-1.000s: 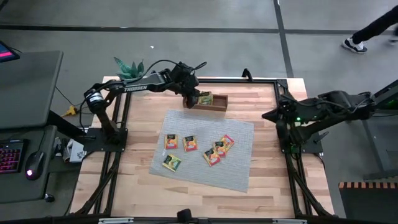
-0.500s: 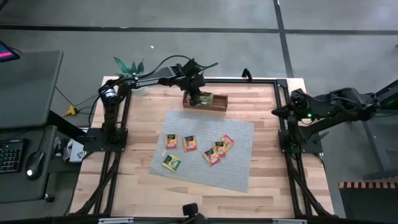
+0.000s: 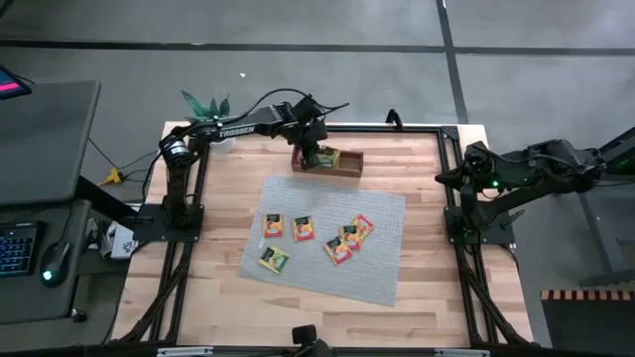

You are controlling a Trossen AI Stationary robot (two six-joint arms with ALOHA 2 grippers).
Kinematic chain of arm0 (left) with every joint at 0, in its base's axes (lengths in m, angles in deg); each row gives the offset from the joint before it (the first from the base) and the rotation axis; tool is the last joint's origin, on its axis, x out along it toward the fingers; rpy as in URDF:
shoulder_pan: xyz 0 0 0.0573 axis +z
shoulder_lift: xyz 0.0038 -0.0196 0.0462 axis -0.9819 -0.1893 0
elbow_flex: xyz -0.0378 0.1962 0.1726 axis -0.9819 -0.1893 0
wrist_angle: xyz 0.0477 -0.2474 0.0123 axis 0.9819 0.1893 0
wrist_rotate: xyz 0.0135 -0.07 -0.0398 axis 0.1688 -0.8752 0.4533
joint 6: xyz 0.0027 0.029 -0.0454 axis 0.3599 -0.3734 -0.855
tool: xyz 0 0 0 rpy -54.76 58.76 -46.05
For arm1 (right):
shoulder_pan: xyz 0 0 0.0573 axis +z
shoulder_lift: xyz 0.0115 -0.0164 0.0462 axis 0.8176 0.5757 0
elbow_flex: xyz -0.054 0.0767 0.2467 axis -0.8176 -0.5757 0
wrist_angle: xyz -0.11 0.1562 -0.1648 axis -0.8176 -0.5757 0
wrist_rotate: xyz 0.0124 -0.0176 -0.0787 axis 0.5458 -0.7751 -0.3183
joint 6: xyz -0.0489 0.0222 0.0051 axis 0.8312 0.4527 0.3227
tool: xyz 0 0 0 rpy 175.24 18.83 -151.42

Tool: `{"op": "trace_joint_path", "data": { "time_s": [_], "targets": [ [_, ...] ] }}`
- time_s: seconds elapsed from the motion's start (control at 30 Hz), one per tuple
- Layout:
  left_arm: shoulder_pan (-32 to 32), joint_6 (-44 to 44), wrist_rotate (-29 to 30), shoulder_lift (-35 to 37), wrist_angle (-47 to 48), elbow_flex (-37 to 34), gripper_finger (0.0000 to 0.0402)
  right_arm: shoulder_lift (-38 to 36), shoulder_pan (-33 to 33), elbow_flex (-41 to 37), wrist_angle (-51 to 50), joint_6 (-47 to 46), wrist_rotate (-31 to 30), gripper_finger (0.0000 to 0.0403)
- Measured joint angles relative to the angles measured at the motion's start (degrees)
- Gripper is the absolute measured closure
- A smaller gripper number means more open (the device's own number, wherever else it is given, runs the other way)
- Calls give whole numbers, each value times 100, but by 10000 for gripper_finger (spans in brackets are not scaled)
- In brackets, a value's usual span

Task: Pick & Place Tea
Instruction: Put the yellow tea bag into the middle section of the wooden organizer

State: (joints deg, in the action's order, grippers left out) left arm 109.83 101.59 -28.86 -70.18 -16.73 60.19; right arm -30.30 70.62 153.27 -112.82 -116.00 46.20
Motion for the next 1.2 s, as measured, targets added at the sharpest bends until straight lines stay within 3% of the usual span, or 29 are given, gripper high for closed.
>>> {"op": "trace_joint_path", "data": {
  "time_s": [0.77, 0.9, 1.2],
  "targets": [
    [0, -189, -23, -177, 86, -4, 397, -2, 0, 0, -2, -4, 2, 399],
    [0, -305, -23, -177, 84, -4, 366, -2, 0, 0, -2, -4, 2, 395],
    [0, -329, 54, -177, 99, 5, 252, -2, 0, 0, -2, -3, 10, 399]
  ]
}}
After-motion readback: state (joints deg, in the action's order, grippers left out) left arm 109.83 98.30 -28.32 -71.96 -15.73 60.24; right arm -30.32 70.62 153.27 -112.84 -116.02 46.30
